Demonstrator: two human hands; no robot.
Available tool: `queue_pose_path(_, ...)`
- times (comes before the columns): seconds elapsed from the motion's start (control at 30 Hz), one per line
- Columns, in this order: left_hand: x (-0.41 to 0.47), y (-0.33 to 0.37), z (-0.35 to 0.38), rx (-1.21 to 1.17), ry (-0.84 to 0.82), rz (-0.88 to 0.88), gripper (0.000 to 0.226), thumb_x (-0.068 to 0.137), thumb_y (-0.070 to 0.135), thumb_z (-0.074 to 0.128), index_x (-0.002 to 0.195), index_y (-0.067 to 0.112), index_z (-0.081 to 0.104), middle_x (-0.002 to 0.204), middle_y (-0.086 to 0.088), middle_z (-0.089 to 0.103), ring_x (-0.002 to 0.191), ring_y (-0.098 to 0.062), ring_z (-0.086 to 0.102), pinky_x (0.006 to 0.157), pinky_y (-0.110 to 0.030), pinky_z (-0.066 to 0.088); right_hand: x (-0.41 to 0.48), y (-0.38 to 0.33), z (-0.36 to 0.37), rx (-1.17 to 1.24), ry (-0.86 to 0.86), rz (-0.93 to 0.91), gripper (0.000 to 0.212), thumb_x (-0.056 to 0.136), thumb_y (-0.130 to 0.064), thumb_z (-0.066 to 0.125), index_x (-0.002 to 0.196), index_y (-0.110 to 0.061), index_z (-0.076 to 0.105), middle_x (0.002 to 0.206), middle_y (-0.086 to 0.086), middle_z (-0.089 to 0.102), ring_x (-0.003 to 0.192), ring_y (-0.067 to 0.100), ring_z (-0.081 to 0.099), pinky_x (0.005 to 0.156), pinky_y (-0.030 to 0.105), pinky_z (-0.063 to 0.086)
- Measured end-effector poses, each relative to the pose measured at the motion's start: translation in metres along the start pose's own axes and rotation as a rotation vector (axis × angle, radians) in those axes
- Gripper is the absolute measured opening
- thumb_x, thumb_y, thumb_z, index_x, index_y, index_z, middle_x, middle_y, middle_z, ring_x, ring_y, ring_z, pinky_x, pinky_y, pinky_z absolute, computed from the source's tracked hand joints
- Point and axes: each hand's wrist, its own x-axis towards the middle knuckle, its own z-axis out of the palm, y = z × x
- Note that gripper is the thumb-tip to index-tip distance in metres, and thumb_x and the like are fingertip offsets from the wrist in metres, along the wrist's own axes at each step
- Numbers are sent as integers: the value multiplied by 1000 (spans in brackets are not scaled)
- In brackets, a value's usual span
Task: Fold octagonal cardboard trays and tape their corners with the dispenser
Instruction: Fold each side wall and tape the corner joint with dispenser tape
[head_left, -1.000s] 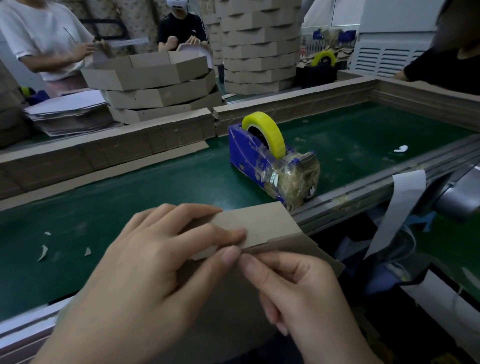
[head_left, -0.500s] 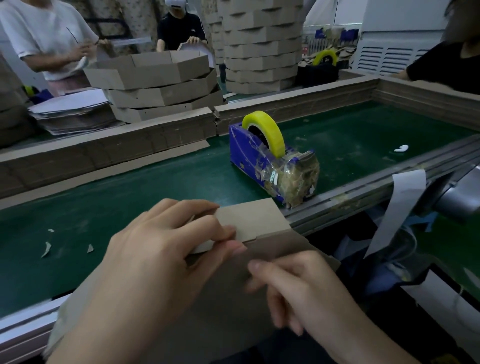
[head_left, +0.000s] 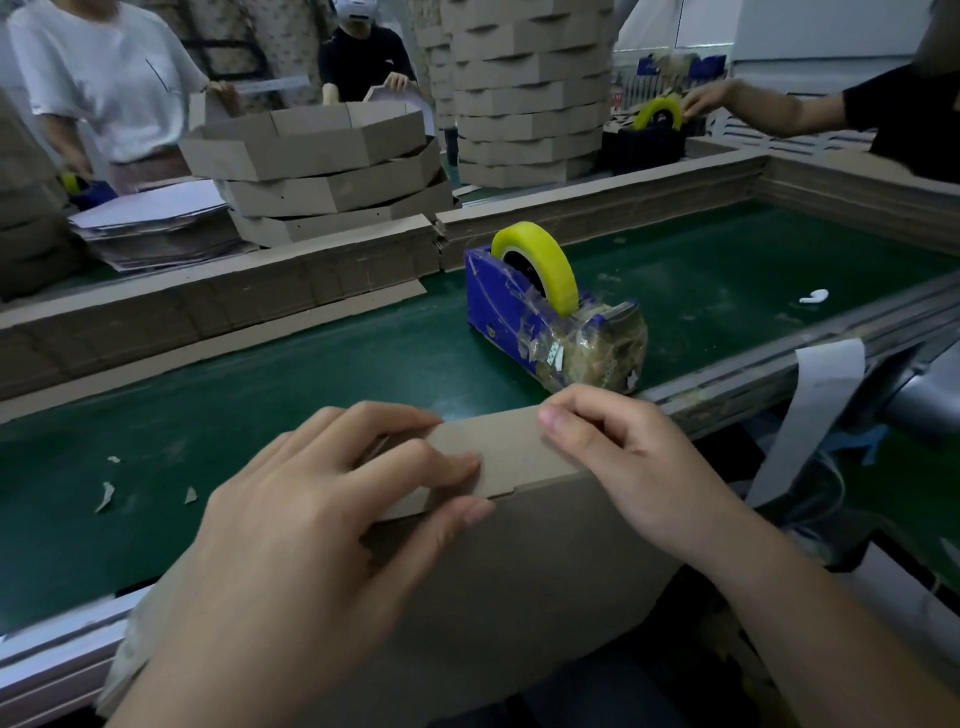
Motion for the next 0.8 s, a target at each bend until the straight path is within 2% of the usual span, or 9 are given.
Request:
queue_pose_path(0.17,0,-2,3,-33,32,9,27,88,49,55,86,32,75,105,11,67,91,-17,65,68,-38,53,0,-3,-3,-62,43,-23,41,78,-63,51,79,-25,67,70,2,60,64,7,53,60,20,39)
queue_pose_path(0.3,-2,-5,-1,-35,-2,15,27,87,52,55,87,32,74,107,12,66,92,-16,65,68,-39,53,-4,-1,2,-53,48,-45,43,80,-61,50,78,-21,65,71,11,57,67,22,54,61,32,40)
queue_pose_path(0.43,7,2,-7,66,-90,49,29,79,57,53,84,32,65,101,17,67,86,-15,66,68,-35,54,-5,-2,12,2,66,-40,39,81,-60,48,80,-23,62,65,4,53,62,8,48,59,25,38)
queue_pose_path(0.53,18,18,-5,136,-138,67,33,76,63,47,90,36,59,89,18,64,76,-13,64,56,-22,44,-5,-5,16,7,37,-55,39,85,-59,48,87,-25,66,76,0,65,74,16,60,69,33,46)
queue_pose_path(0.6,18,20,-6,85,-127,64,33,78,65,46,97,41,59,94,21,62,81,-12,64,50,-34,51,-6,-3,9,37,28,-44,43,90,-56,47,92,-19,69,85,6,68,85,24,63,78,35,47)
queue_pose_path(0.63,15,18,-8,50,-112,59,32,79,65,48,99,44,59,98,22,62,85,-11,65,51,-39,53,-8,0,2,48,33,-16,45,92,-55,48,93,-15,70,87,9,69,89,25,63,79,33,47)
queue_pose_path(0.7,8,10,-17,-14,-65,37,32,79,65,51,106,49,61,105,22,62,91,-9,65,57,-42,55,-11,6,-15,17,48,42,49,92,-55,53,89,-9,71,88,12,68,89,25,63,75,30,45)
queue_pose_path(0.8,1,-5,-27,-101,-16,-16,37,81,66,52,116,54,61,116,17,61,97,-6,63,69,-34,52,-12,7,-33,-21,125,50,29,85,-47,64,78,-20,72,79,-2,70,77,5,62,67,13,42)
